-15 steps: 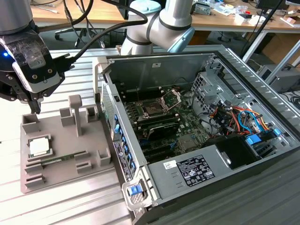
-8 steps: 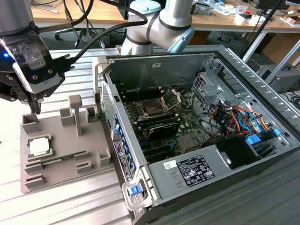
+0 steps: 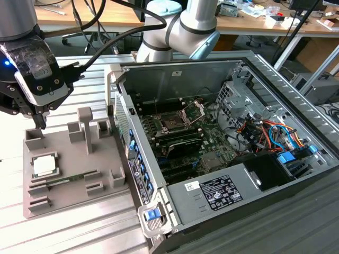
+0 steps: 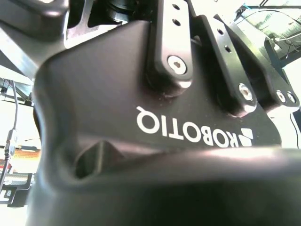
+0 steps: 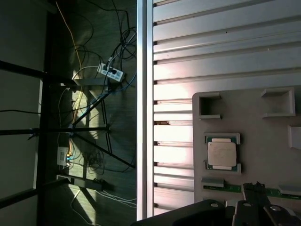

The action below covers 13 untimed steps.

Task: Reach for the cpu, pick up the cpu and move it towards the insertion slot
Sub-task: 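Reach for the cpu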

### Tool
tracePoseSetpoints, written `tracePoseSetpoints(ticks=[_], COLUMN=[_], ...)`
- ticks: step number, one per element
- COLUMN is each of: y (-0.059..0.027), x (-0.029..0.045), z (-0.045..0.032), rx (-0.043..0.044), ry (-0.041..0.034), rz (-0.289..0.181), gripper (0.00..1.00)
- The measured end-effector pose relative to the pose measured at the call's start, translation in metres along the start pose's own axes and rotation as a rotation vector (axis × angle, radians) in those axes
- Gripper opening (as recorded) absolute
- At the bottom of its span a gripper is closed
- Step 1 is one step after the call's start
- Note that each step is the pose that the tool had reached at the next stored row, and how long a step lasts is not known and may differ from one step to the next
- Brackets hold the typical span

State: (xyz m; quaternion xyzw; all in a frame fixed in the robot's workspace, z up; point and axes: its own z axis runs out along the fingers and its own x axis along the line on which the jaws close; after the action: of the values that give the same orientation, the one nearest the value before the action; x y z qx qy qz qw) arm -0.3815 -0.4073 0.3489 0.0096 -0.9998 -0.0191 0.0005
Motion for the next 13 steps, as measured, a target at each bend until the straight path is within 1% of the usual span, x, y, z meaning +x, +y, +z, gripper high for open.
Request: tracePoseSetpoints(ticks=[9, 11, 13], y=[-0.0001, -0.0005, -0.0005], x=[0.0000, 0.0000, 0.0000], z=[0.0017, 0.0129, 0.0131], rx=[0.0000, 0.0000, 0.0000], ry=[0.0000, 0.0000, 0.0000], rz=[0.000, 0.000, 0.000], gripper=[0.10, 0.10, 0.10])
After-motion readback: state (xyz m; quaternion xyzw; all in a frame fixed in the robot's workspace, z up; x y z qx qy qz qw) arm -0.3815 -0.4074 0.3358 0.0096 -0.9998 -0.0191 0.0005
